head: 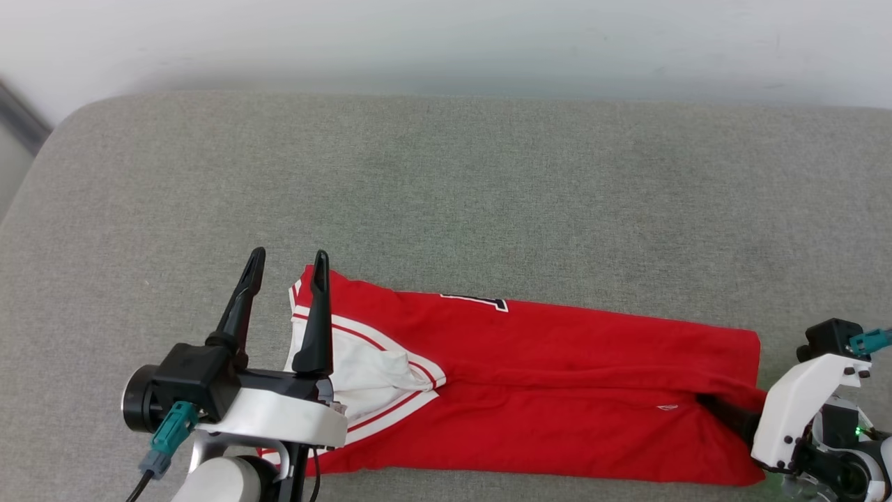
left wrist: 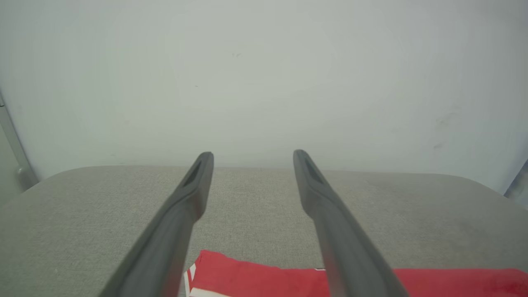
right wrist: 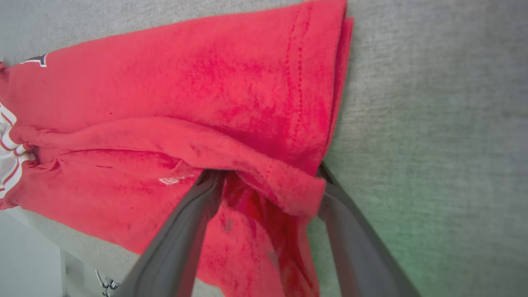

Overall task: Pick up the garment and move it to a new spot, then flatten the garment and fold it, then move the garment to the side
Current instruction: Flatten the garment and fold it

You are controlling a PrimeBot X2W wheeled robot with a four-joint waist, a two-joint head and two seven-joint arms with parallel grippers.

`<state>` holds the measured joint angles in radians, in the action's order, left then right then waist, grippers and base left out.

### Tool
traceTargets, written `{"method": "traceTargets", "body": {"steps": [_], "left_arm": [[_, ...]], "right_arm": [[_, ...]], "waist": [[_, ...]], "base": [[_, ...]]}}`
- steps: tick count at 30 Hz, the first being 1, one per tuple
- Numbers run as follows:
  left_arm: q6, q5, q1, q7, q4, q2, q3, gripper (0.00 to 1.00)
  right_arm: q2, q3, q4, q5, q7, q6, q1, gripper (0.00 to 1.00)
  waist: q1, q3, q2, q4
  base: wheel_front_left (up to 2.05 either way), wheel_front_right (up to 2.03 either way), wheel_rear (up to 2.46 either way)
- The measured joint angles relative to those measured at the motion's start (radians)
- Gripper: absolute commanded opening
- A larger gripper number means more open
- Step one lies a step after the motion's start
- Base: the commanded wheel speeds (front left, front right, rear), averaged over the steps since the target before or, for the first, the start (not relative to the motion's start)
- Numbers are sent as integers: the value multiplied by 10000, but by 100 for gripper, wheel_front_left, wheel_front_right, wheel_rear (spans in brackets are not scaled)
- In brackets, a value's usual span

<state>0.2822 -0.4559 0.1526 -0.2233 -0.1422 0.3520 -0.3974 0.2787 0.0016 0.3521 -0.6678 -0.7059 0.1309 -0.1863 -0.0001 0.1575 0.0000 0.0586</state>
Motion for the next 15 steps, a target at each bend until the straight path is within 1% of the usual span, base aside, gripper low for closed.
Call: {"method": "traceTargets", "body": {"steps": [1, 2, 8, 15], "left_arm": [[4, -23, -1, -10, -4, -31, -8, 100], [12, -58, -2, -13, 4, -56, -4, 100], [10, -151, -34, -75, 150, -100, 31, 100], [104, -165, -251, -128, 205, -69, 138, 100]], "right_arm": [[6, 86, 82, -44, 2, 0, -64, 45], [13, 150, 153, -121, 19, -2, -115, 0], [115, 671, 201, -301, 293, 0, -289, 0], [560, 978, -621, -366, 639, 0, -349, 0]], "waist": [[0, 7, 0, 9], [0, 3, 0, 13], [1, -39, 0, -35], [1, -150, 0, -314]], "base": [[0, 0, 0], [0, 0, 0], [0, 0, 0], [0, 0, 0]]}}
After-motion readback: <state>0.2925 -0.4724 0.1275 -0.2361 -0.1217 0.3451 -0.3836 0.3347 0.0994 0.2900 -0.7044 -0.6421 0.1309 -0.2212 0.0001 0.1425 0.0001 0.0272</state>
